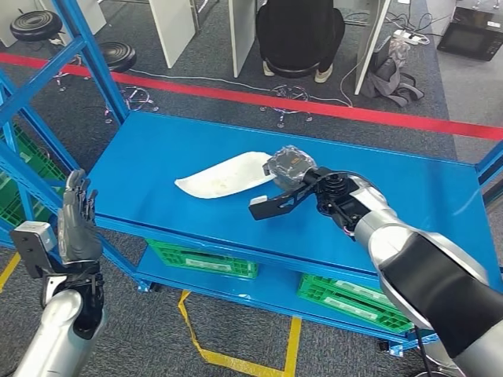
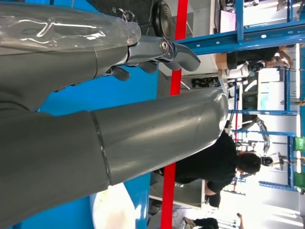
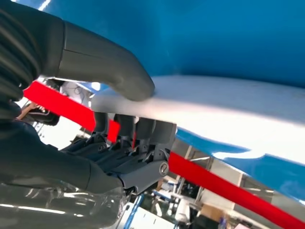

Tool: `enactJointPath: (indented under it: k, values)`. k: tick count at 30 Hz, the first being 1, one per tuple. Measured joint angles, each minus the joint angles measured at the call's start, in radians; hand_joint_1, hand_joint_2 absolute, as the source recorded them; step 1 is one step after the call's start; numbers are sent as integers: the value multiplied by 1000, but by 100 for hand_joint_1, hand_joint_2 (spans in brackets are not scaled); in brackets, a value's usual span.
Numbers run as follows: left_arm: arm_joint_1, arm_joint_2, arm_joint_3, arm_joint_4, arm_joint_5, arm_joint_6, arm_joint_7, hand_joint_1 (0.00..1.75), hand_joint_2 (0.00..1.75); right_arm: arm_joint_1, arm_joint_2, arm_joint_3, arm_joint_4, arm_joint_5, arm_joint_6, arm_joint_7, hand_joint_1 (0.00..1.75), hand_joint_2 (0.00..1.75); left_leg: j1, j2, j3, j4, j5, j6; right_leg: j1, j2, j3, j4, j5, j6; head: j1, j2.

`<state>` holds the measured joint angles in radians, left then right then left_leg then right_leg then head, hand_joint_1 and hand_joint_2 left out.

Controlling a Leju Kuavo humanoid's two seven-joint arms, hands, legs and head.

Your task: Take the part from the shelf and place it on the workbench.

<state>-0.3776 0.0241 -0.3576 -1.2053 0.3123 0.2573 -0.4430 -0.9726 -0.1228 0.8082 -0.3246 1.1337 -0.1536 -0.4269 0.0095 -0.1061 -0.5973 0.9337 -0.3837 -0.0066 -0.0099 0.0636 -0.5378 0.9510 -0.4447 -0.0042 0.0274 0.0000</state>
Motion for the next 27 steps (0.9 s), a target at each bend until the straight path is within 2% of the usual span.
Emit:
enactJointPath:
  k: [27]
  values:
    - [4, -1, 0, 4, 1, 11, 2, 0, 0, 0, 0, -35, 0, 13, -11, -13, 175, 175, 0, 0, 0, 1, 0, 0, 0, 0, 1, 0, 0, 0, 0, 0]
